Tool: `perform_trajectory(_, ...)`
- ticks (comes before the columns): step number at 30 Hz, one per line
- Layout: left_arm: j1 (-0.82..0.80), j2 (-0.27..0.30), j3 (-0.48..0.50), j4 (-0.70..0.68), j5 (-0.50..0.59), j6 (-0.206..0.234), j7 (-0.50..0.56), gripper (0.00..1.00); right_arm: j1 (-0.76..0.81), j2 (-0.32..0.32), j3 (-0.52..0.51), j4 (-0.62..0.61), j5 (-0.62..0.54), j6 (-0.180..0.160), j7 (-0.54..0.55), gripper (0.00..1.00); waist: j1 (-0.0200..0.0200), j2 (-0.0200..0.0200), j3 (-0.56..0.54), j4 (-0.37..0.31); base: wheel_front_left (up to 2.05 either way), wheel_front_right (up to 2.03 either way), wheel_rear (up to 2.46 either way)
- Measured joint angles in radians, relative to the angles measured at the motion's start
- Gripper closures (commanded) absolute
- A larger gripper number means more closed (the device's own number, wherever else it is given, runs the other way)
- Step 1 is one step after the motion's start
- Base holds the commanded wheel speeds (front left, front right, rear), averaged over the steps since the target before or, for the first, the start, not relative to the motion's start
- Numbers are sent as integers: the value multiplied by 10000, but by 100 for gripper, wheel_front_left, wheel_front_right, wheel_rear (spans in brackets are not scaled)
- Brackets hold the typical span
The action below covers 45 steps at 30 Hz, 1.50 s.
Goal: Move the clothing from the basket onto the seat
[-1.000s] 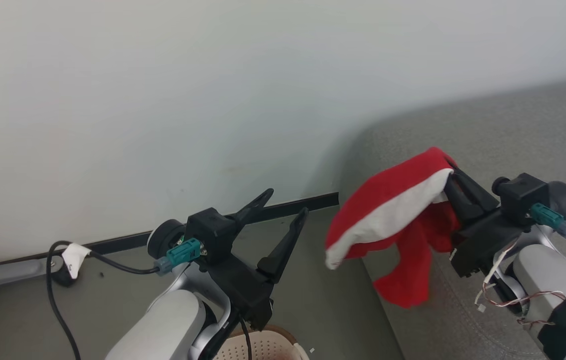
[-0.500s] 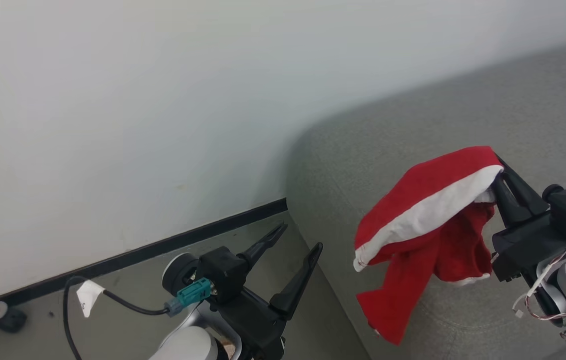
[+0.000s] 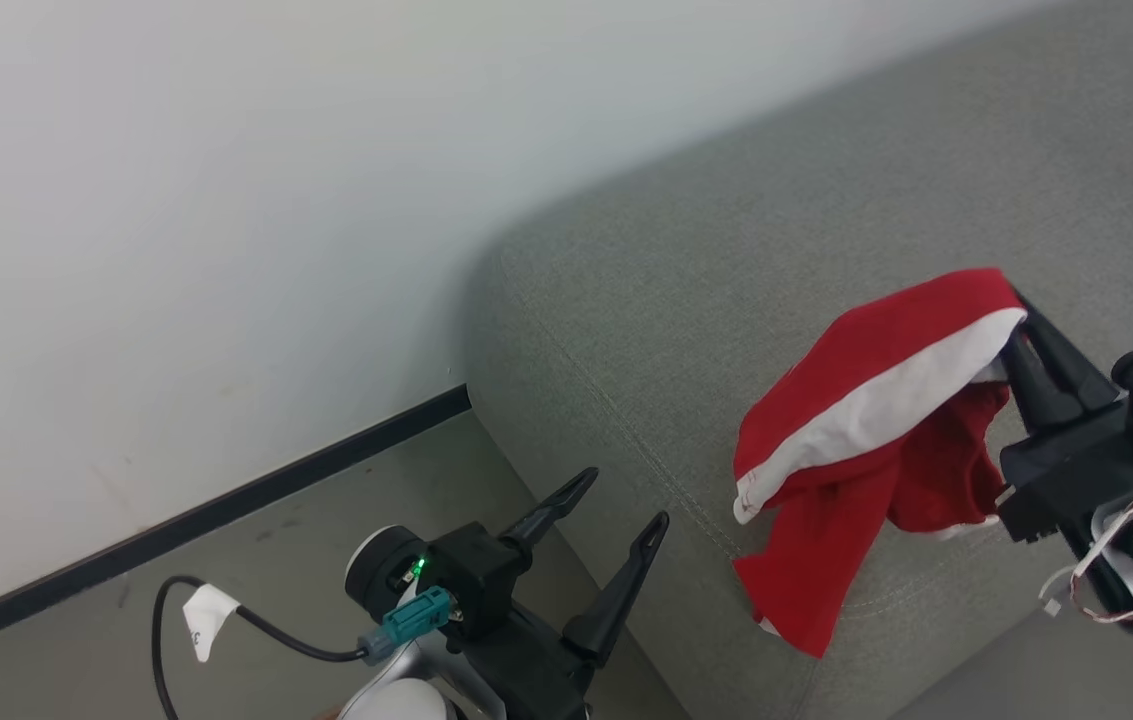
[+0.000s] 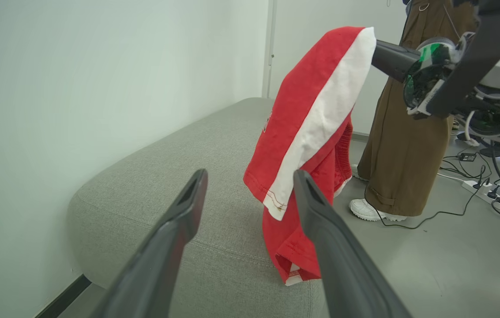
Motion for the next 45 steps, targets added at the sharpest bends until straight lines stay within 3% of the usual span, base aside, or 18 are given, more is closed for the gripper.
perform_trajectory(9,-569,-56,-115,-123,320,6,263,0,-2459,-50,-995,1143,209,339,0,100,3,0,690,136,0,0,0)
perform_trajectory(18,-1211,-79,-161,-637,502,48,537,0,-4781,-750,-2220,3216,483,318,-4,100,3,1,1404,812,0,0,0)
perform_trajectory(30,-2036,-280,-362,-955,857,-8,880,0,-5676,-1001,-2638,5371,485,104,-2,100,4,1,2391,2065,0,0,0)
perform_trajectory(40,-2465,-288,-443,-1277,1041,-8,1152,0,-6686,-1218,-2692,5940,161,17,-2,100,3,1,3246,2772,0,0,0)
perform_trajectory(45,-2691,-182,-399,-1425,1149,23,1289,0,-6930,-911,-2600,6253,105,-27,-2,100,3,1,3765,3002,0,0,0)
